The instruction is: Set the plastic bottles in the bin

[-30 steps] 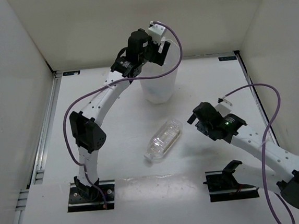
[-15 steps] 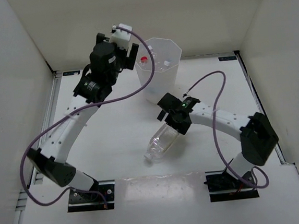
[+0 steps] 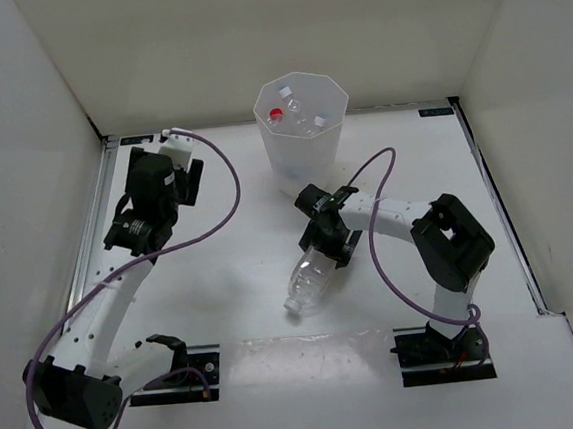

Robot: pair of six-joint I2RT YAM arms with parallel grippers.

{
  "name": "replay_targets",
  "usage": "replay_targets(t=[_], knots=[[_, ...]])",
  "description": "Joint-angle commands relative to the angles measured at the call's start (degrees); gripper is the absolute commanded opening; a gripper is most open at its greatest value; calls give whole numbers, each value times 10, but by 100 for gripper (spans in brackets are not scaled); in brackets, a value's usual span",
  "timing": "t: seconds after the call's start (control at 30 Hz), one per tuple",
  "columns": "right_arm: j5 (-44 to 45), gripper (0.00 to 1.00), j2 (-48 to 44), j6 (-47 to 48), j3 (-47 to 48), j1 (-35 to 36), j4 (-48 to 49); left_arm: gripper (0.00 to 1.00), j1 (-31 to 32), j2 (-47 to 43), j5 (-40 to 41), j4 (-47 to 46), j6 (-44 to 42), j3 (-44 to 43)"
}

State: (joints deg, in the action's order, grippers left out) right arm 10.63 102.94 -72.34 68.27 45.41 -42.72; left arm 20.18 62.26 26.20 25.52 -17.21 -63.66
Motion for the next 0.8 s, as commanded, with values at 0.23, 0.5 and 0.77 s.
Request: replay_targets(t=[0.23,0.5,0.77], knots=[[198,11,-184,47,-15,6,-92,100,-104,-74,-73,37,61,71],[549,5,-302,365,144,-62,63,100,-168,-85,-113,60,92,129],[409,10,-88,775,533,-138,365,100,-197,-79,-167,66,117,124]])
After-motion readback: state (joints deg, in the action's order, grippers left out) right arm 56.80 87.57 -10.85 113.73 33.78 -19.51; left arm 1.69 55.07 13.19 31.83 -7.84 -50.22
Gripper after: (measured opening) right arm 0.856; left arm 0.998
